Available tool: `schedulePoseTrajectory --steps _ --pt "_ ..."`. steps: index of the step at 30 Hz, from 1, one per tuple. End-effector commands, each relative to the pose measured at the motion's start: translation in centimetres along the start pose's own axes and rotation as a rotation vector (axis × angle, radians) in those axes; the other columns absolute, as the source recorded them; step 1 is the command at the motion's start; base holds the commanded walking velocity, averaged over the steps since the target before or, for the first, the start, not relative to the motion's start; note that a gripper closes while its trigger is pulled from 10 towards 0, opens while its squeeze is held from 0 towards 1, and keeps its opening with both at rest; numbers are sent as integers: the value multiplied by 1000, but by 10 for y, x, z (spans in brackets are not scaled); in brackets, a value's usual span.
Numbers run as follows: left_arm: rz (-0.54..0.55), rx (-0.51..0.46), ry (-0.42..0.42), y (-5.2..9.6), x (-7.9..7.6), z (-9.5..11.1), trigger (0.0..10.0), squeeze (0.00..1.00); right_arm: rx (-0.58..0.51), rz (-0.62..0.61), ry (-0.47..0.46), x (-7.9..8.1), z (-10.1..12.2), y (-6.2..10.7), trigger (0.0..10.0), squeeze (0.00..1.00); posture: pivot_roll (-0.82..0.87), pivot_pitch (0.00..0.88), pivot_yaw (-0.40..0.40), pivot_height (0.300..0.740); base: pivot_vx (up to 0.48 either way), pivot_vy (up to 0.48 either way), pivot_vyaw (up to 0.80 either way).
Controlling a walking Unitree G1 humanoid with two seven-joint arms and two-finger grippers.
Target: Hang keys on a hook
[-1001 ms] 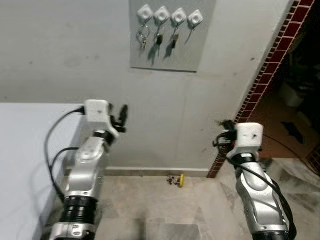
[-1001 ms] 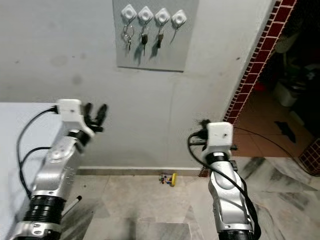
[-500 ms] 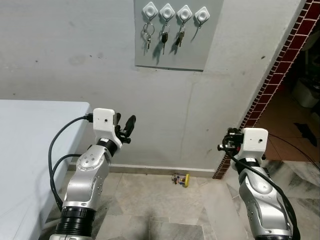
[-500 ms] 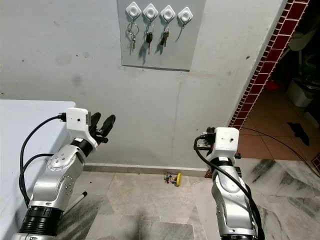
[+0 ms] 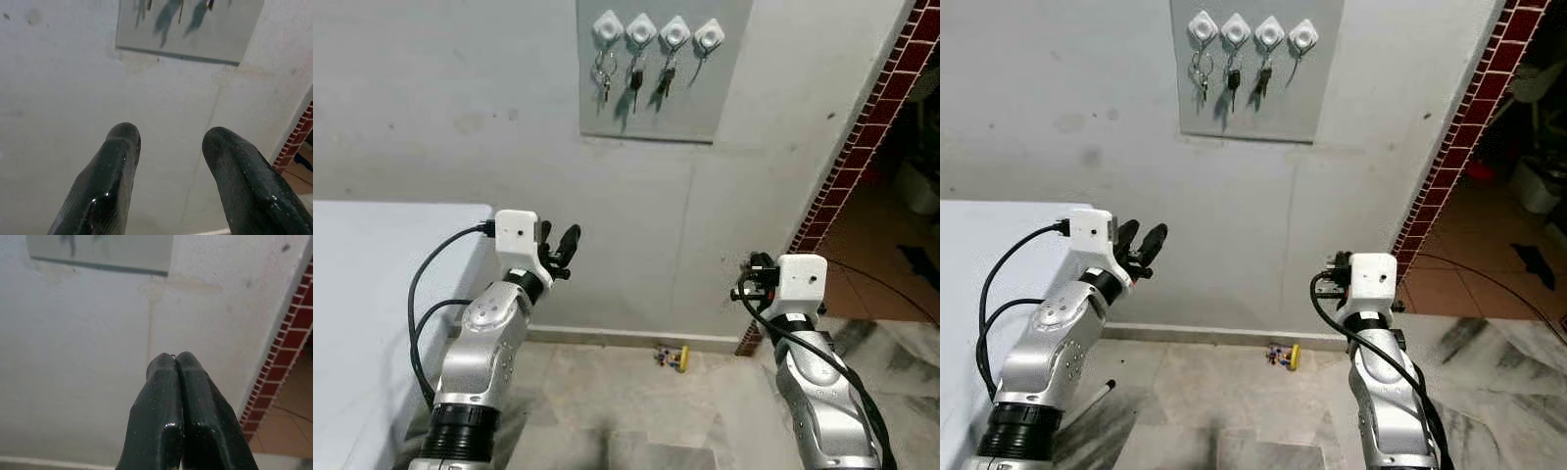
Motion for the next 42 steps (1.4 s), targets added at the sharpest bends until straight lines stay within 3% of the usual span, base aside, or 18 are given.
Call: schedulePoseTrajectory --steps 1,42 --pt "-8 1 -14 0 0 3 10000 0 -41 13 -1 3 10 -2 10000 0 -122 0 -35 740 292 0 0" --pt "-51 9 -35 -3 -10 2 10000 0 -8 31 -19 4 5 -2 10000 0 -132 0 -37 740 386 0 -17"
Point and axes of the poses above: a point about 5 cm out from each wrist's last joint towards the gripper, its own y axis pointing back from the gripper into the wrist, its own z axis along the axis of the wrist's last joint, x = y × z, the point moved 1 cm from there along -y, pointing out of the wrist towards the gripper, and after that the axes turned 2 degrees about -y, right-handed, at the moved point
